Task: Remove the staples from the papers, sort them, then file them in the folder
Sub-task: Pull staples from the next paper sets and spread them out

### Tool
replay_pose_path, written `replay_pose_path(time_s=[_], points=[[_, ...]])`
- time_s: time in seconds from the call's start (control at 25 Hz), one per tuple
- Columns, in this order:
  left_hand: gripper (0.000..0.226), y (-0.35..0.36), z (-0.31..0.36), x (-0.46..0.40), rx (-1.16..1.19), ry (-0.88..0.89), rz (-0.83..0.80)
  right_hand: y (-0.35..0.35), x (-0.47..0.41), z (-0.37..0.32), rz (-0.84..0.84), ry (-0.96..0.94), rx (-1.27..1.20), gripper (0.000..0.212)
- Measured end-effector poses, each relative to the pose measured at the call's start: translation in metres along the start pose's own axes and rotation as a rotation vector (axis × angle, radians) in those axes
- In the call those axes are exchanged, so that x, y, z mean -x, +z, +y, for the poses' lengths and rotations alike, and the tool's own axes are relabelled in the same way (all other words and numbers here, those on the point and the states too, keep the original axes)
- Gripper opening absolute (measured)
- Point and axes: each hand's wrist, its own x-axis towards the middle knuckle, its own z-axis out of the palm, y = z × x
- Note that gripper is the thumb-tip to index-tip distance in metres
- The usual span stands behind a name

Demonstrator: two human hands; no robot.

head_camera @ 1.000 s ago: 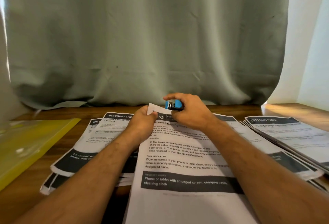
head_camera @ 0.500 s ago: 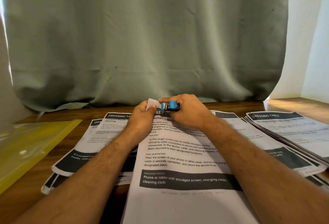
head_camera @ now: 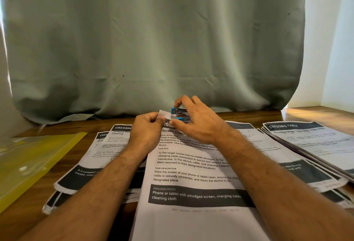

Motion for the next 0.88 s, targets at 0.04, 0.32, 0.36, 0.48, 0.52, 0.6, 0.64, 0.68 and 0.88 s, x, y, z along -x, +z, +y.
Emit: replay_pose_path(time_s=[0.04, 0.32, 0.36, 0.48, 0.52, 0.6, 0.64, 0.68, 0.88], points=[[0.021, 0.000, 0.000, -0.001, 0.012, 0.003, 0.014, 0.000, -0.001, 0.001, 0.013, -0.007, 0.039, 0.051], [0.017, 0.000, 0.004, -0.005, 0.220, 0.019, 0.131, 0.000, -0.004, -0.001, 0.124, -0.019, 0.162, 0.061], [0.016, 0.000, 0.004, -0.005, 0.231, 0.024, 0.129, -0.001, -0.004, -0.002, 0.153, -0.024, 0.169, 0.061], [0.013, -0.002, 0.006, -0.003, 0.235, 0.040, 0.126, -0.003, -0.003, -0.004, 0.190, -0.075, 0.187, 0.059], [0.013, -0.002, 0.007, -0.002, 0.225, 0.049, 0.122, -0.003, -0.003, -0.005, 0.187, -0.097, 0.199, 0.058], [0.015, -0.002, 0.010, 0.001, 0.195, 0.081, 0.121, -0.002, -0.002, -0.007, 0.190, -0.132, 0.211, 0.056], [0.016, -0.002, 0.012, 0.002, 0.172, 0.097, 0.127, -0.002, -0.002, -0.008, 0.196, -0.142, 0.214, 0.056], [0.017, -0.002, 0.013, 0.004, 0.147, 0.110, 0.131, -0.002, -0.003, -0.009, 0.201, -0.146, 0.215, 0.056], [0.015, -0.002, 0.015, 0.006, 0.099, 0.150, 0.153, -0.004, -0.003, -0.009, 0.238, -0.157, 0.204, 0.054]])
